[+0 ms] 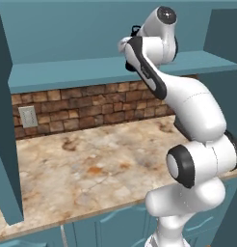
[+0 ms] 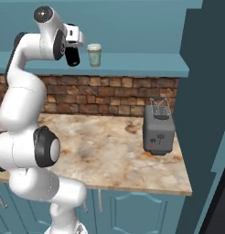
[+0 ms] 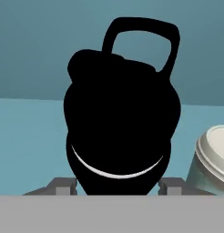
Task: Sort all alcoholic drinks to one cabinet, and non-alcoholic drinks to the other.
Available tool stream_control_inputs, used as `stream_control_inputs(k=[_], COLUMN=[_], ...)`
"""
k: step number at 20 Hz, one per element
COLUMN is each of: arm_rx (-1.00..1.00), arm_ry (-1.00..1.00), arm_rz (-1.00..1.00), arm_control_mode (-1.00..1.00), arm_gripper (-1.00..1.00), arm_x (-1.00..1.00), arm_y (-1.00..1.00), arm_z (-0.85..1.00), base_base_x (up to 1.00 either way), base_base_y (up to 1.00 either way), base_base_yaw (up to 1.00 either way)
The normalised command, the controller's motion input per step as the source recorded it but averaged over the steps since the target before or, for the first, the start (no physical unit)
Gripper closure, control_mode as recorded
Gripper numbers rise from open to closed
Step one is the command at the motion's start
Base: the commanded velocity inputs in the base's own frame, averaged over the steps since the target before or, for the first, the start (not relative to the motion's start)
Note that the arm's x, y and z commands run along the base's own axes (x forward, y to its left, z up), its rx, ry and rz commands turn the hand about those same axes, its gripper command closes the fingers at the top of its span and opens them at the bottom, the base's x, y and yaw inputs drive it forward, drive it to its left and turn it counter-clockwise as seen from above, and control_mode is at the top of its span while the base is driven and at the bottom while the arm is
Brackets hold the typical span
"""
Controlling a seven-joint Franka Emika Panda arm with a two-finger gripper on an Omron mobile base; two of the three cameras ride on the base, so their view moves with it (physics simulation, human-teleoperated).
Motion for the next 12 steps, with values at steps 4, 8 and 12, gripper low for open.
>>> stream_control_inputs(k=[4, 8, 12], arm_rx=[0.00, 0.00, 0.00], arm_ry=[0.00, 0.00, 0.00], arm_rz=[0.04, 0.04, 0.00], arm_control_mode=[-1.00, -1.00, -1.00], arm_gripper=[1.00, -1.00, -1.00], arm_x=[0.53, 0.44, 0.29], arm_y=[0.06, 0.08, 0.02], arm_z=[-0.33, -0.36, -0.14], base_base_x=[0.00, 0.00, 0.00], base_base_y=[0.00, 0.00, 0.00], base_base_yaw=[0.00, 0.00, 0.00])
